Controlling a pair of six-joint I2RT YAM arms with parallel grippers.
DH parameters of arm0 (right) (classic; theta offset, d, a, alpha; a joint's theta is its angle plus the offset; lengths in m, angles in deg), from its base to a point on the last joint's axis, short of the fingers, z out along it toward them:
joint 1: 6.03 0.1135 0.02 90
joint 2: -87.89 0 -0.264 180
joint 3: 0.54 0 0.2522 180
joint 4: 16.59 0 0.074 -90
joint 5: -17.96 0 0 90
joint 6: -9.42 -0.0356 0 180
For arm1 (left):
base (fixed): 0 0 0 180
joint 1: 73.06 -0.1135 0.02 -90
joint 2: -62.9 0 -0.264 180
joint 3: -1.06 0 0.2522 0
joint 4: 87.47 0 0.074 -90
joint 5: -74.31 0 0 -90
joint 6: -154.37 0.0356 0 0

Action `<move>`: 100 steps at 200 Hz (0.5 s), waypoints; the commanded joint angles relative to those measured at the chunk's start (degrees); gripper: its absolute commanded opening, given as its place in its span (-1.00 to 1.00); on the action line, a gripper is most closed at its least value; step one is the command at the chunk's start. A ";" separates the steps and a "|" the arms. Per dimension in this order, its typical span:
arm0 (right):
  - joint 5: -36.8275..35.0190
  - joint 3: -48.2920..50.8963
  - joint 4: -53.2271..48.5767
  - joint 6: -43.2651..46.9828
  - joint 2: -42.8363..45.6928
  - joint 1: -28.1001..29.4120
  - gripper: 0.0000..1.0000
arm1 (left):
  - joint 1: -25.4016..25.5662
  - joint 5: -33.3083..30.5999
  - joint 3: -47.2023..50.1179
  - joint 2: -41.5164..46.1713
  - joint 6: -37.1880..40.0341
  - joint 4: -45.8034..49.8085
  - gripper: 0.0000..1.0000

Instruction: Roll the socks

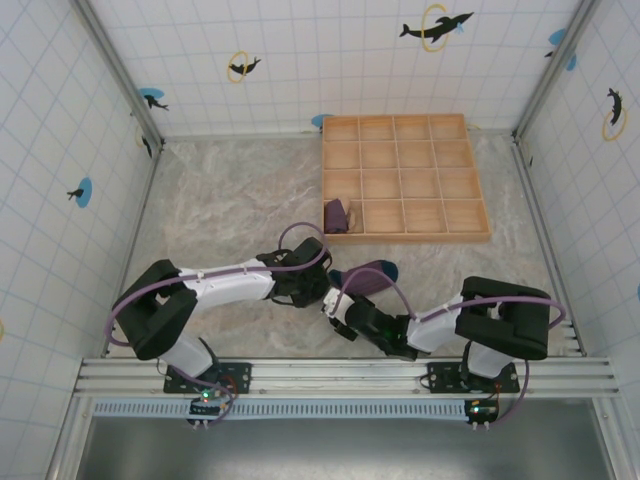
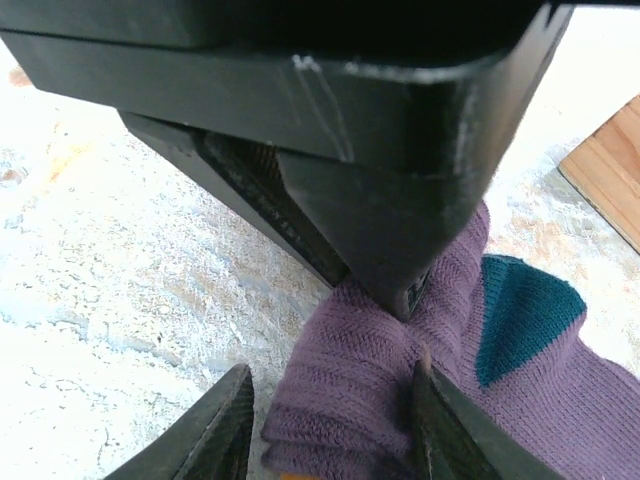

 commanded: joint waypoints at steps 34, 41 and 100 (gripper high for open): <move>-0.53 0.42 -3.67 -1.40 -1.17 -1.03 -0.14 | -0.15 2.51 0.60 -0.59 -0.16 0.81 -1.00; -0.52 0.41 -3.79 -2.05 -1.34 -1.25 -0.20 | -0.14 2.48 0.60 -0.47 -0.13 0.86 -1.00; 4.41 0.60 -6.47 -7.43 -1.45 -4.35 -0.78 | -0.28 2.24 0.87 1.43 -0.05 0.51 -0.82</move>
